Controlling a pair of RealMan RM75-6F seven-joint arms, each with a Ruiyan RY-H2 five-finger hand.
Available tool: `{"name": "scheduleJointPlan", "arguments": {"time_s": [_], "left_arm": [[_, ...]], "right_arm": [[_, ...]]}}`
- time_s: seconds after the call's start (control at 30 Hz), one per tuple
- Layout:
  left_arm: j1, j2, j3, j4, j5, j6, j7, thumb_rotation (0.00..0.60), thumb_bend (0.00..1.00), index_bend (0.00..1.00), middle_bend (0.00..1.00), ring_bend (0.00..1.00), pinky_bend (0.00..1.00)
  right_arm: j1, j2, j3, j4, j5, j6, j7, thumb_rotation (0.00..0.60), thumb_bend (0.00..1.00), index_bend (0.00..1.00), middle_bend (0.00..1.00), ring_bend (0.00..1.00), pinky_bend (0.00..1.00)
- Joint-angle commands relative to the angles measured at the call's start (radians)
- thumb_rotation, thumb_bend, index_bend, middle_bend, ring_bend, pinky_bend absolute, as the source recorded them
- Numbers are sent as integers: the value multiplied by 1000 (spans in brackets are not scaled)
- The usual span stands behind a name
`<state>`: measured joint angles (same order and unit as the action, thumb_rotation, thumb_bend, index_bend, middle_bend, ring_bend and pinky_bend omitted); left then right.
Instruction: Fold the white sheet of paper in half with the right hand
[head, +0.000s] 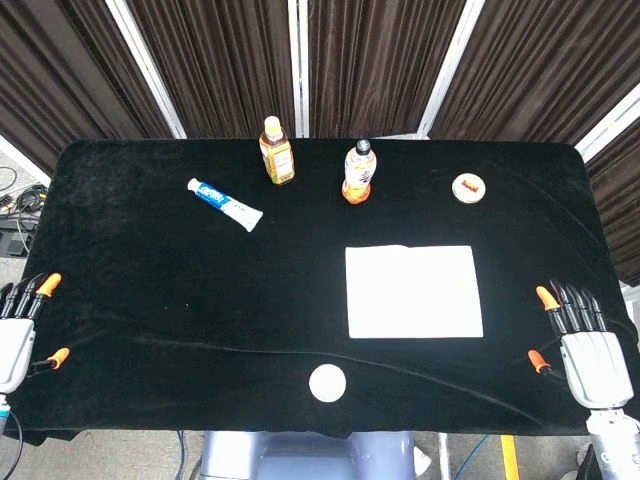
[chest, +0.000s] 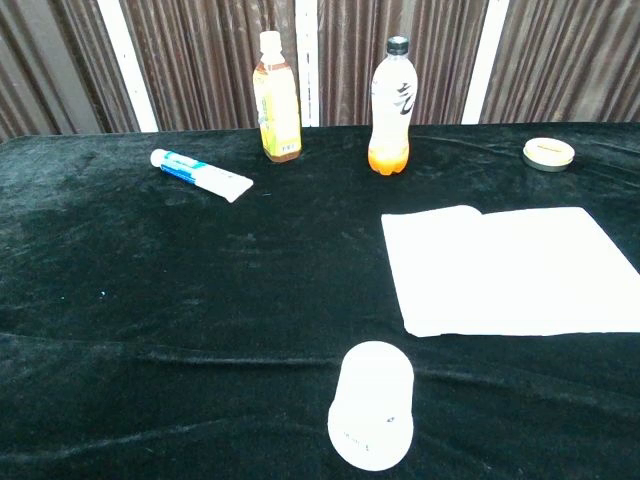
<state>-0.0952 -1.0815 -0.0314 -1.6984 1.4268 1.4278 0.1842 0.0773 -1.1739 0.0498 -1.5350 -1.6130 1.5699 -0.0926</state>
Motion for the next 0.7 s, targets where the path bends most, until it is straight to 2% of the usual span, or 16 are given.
{"name": "scheduleJointPlan", "arguments": {"time_s": [0.03,0.7], "left_arm": [[0,0,-2,2,-6,-2,-2,600,167,0,0,0,0],[6,8,1,-11,-12,6,4,600,171,0,0,0,0]], "right_arm": [[1,-3,-2,0,0,-4,-4,600,113,0,0,0,0],[7,-16,-9,5,-7,-21,-8,600,112,0,0,0,0]]}}
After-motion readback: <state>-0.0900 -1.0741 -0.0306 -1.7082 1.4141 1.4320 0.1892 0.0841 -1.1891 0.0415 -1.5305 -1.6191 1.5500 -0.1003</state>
